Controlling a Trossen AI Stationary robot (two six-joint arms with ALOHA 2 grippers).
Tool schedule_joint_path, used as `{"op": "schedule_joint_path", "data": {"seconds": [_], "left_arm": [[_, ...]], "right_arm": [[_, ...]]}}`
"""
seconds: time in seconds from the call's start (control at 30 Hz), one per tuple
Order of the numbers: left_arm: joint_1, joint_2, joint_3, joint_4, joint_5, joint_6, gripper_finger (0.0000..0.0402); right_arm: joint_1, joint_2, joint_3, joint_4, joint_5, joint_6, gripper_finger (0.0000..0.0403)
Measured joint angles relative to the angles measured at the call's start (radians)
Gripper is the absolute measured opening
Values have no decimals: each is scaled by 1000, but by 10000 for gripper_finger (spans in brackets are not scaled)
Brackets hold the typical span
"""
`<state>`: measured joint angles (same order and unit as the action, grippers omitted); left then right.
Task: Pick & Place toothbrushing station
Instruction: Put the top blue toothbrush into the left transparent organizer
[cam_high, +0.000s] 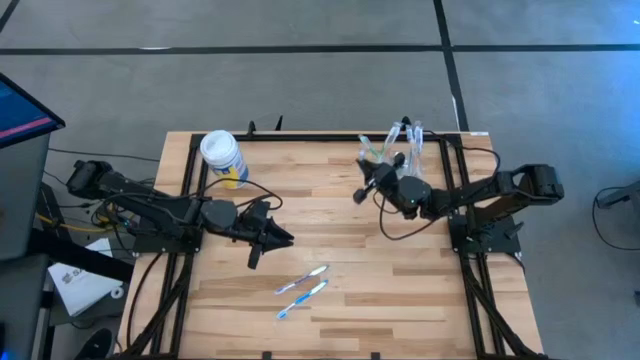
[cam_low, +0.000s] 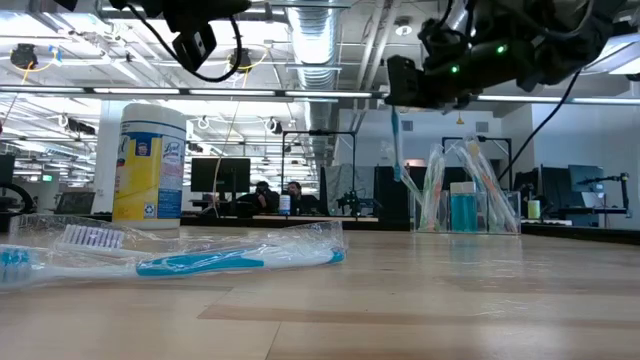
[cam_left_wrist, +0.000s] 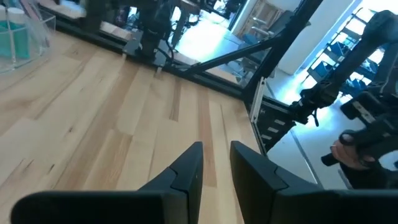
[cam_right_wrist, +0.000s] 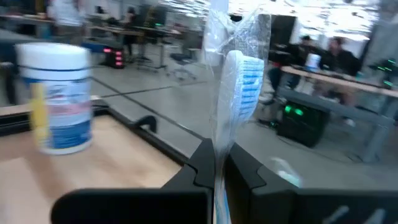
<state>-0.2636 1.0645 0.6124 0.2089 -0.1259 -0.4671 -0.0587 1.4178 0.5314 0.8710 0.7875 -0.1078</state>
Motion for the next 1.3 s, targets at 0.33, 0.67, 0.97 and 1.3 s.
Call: {"op": "schedule_joint_path", "data": {"seconds": [0.33,0.67,0.97,1.3], "left_arm": [[-21,24,-60,38,-79,-6,76],[-45,23,-114,101,-93,-9,76],[-57,23,-149,164,-92,-12,76],[-57,23,-151,171,-92,-11,76]], "right_arm": [[-87,2,-3,0,35,43,4],[-134,2,-3,-22,101,57,4],[-183,-6,-3,-91,130,148,4],[-236,-6,-3,-166,79,216,4]]}}
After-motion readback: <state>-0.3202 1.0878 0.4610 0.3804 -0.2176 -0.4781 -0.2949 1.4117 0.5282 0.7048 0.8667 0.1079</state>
